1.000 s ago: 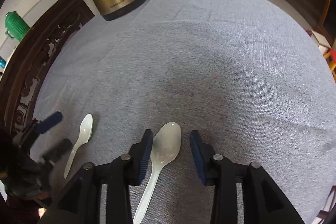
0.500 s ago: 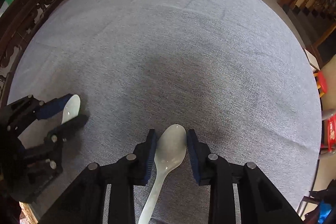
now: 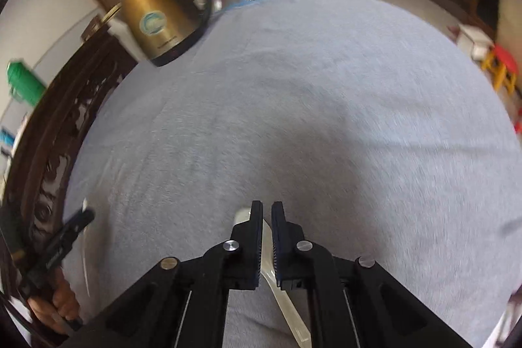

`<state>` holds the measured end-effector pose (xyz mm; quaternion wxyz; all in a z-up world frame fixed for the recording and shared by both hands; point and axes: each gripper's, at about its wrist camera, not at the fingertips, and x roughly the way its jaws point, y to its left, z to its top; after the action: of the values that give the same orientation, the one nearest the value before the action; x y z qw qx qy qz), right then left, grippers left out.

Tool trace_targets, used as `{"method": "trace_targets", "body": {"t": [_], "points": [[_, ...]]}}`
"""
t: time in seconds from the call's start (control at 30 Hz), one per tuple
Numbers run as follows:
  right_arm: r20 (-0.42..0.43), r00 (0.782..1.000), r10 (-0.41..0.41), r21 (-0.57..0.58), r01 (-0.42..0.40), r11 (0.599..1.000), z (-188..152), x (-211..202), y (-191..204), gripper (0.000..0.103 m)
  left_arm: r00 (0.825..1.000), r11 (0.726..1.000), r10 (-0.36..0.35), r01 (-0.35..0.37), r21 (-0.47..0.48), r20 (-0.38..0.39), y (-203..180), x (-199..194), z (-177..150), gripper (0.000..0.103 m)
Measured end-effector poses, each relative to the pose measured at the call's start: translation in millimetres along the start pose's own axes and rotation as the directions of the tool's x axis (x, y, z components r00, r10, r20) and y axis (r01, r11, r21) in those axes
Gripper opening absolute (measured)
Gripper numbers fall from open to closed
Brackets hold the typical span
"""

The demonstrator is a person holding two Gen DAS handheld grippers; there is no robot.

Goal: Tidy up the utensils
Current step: 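Close the right gripper on a white spoon while the left gripper grasps another spoon, then lift both white spoons and lower them into the dark holder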

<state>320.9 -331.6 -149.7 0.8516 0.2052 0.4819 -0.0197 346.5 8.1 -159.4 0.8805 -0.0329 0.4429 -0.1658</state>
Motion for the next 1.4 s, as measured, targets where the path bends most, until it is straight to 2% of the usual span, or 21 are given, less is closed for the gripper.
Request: {"method": "trace_targets", "body": {"t": [0.07, 0.13, 0.17, 0.2, 0.27, 0.33, 0.37, 0.4, 0.57, 0.67, 0.73, 0.87, 0.93, 1.03, 1.13, 1.2, 1.23, 1.3, 1.33, 1.4], "points": [[0.015, 1.0, 0.019, 0.02, -0.019, 1.0, 0, -7, -9, 0.01, 1.0, 1.0, -0.002, 0.003, -0.028, 0.009, 11, -13, -11, 0.031], [0.008, 1.0, 0.02, -0.009, -0.02, 1.0, 0, -7, -13, 0.035, 1.0, 0.999, -0.008, 0.008, -0.042, 0.014, 17, -23, -19, 0.031], [-0.021, 1.0, 0.018, -0.042, -0.019, 0.999, 1, -5, -8, 0.058, 1.0, 0.999, -0.01, 0.01, -0.043, 0.014, 16, -27, -22, 0.031], [-0.041, 0.999, 0.01, -0.066, -0.013, 0.998, -2, -3, -7, 0.069, 1.0, 0.999, -0.013, 0.014, -0.044, 0.014, 17, -33, -27, 0.031], [-0.063, 0.997, -0.032, -0.157, 0.022, 0.987, 2, 10, 9, 0.067, 1.0, 0.999, -0.02, 0.02, -0.047, 0.018, 16, -39, -31, 0.031], [-0.076, 0.994, -0.079, -0.228, 0.06, 0.972, 3, 20, 20, 0.054, 0.999, 0.998, -0.03, 0.031, -0.051, 0.025, 15, -43, -32, 0.031], [-0.115, 0.985, -0.126, -0.269, 0.091, 0.959, 4, 31, 28, 0.039, 0.999, 0.998, -0.032, 0.034, -0.052, 0.031, 15, -48, -35, 0.031], [-0.15, 0.975, -0.163, -0.289, 0.115, 0.95, 5, 41, 32, 0.034, 0.999, 0.998, -0.034, 0.036, -0.051, 0.037, 15, -53, -38, 0.031], [-0.103, 0.964, -0.245, -0.384, 0.189, 0.904, -2, 45, 53, 0.031, 0.996, 0.997, -0.056, 0.061, -0.057, 0.075, 15, -84, -52, 0.031], [-0.085, 0.969, -0.233, -0.345, 0.191, 0.919, -7, 39, 48, 0.031, 0.991, 0.994, -0.079, 0.087, -0.069, 0.109, 13, -101, -55, 0.031], [-0.057, 0.98, -0.193, -0.296, 0.168, 0.94, -12, 24, 38, 0.031, 0.987, 0.993, -0.086, 0.096, -0.069, 0.134, 11, -113, -58, 0.031], [0.08, 0.992, -0.098, -0.199, 0.112, 0.973, -23, -27, 20, 0.031, 0.973, 0.987, -0.106, 0.128, -0.098, 0.204, 8, -141, -62, 0.031], [0.168, 0.985, -0.047, -0.151, 0.073, 0.986, -32, -57, 10, 0.031, 0.962, 0.985, -0.104, 0.135, -0.111, 0.254, 4, -158, -65, 0.031], [0.289, 0.957, 0.038, -0.088, -0.013, 0.996, -47, -95, -3, 0.031, 0.943, 0.983, -0.101, 0.144, -0.114, 0.317, -3, -179, -68, 0.031], [0.403, 0.908, 0.112, -0.033, -0.108, 0.994, -68, -128, -8, 0.031, 0.92, 0.978, -0.118, 0.174, -0.119, 0.373, -12, -198, -69, 0.031], [0.486, 0.857, 0.169, -0.017, -0.184, 0.983, -81, -148, -7, 0.031, 0.904, 0.972, -0.134, 0.2, -0.124, 0.407, -17, -208, -69, 0.031], [0.514, 0.837, 0.188, -0.018, -0.209, 0.978, -90, -161, -4, 0.031, 0.893, 0.969, -0.142, 0.214, -0.125, 0.428, -21, -212, -70, 0.031], [0.579, 0.778, 0.243, -0.024, -0.281, 0.959, -108, -181, -2, 0.031, 0.872, 0.962, -0.164, 0.245, -0.122, 0.461, -29, -218, -70, 0.031], [0.599, 0.758, 0.258, -0.028, -0.302, 0.953, -115, -194, 2, 0.031, 0.858, 0.96, -0.166, 0.254, -0.12, 0.486, -34, -221, -73, 0.031], [0.65, 0.698, 0.301, -0.055, -0.353, 0.934, -128, -211, 10, 0.031, 0.839, 0.965, -0.16, 0.244, -0.097, 0.52, -45, -224, -75, 0.031]]}}
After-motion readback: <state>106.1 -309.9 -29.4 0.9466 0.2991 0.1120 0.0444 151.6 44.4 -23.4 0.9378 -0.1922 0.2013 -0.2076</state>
